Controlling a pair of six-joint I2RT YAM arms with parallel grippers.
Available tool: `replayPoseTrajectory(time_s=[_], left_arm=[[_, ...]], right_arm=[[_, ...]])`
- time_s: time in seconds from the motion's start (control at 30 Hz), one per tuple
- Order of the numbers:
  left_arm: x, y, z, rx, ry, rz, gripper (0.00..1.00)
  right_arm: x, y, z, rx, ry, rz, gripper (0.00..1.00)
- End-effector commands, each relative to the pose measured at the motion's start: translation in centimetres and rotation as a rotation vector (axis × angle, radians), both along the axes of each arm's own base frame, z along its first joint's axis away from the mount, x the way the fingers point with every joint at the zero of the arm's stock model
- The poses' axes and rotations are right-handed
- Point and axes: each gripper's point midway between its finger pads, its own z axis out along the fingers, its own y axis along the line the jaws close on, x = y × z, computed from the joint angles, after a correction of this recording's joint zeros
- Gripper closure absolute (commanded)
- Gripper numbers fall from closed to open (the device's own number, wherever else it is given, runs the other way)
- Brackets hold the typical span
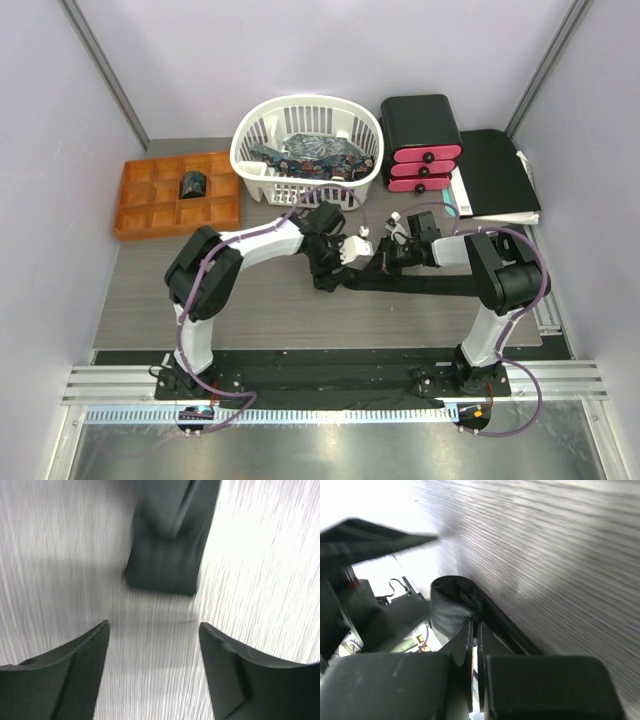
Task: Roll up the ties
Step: Roll the tie at the center of the board.
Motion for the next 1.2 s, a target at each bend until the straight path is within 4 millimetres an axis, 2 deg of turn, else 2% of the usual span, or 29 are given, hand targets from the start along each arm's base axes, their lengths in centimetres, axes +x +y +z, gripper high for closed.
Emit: replayPoseTrajectory(time_s=[0.0, 0.03, 0.17, 0.37, 0.57, 0.7, 0.9, 1.03, 1.07, 1.17], left_arm=[[-1.1, 1.0, 1.6, -0.112, 0.056, 0.009, 0.25], [-0.5, 0.5, 2.7, -0.159, 0.015, 0.007, 0.25], [-0.5, 0.0, 2.7, -0.189, 0.018, 0.018, 0.24], [0.8, -2.1, 3.2, -0.251, 0.007, 0.040, 0.23], [1.6, -3.7, 2.5, -0.265, -0.004, 0.033, 0.23], [1.3, -4.5, 1.8, -0.264, 0.013, 0.010, 0.23], [1.0, -5.4, 1.7, -0.283, 0.011, -0.021, 0.27], [0.4, -6.4, 2.2, -0.312, 0.037, -0.042, 0.39], [0.4, -6.4, 2.2, -0.309, 0.036, -0.039, 0.48], [0.9, -5.3, 2.6, -0.280, 0.008, -0.034, 0.64]], right_arm=[[-0.9, -2.0, -3.0, -0.114, 0.040, 0.000, 0.99], [-1.0, -2.1, -3.1, -0.116, 0.038, 0.003, 0.99], [-1.0, -2.7, -3.2, -0.134, 0.033, 0.012, 0.99], [-0.5, -3.1, -2.8, -0.169, -0.026, 0.027, 0.99], [-1.2, -3.8, -4.0, -0.208, -0.017, 0.029, 0.99], [-1.5, -4.0, -4.3, -0.222, -0.014, 0.029, 0.99], [-2.3, -4.0, -5.2, -0.237, 0.012, 0.031, 0.99], [-2.3, -3.6, -5.6, -0.236, 0.018, 0.015, 0.99], [-2.0, -3.5, -5.5, -0.233, 0.007, 0.010, 0.99], [-1.5, -3.0, -5.4, -0.221, -0.007, -0.007, 0.99]])
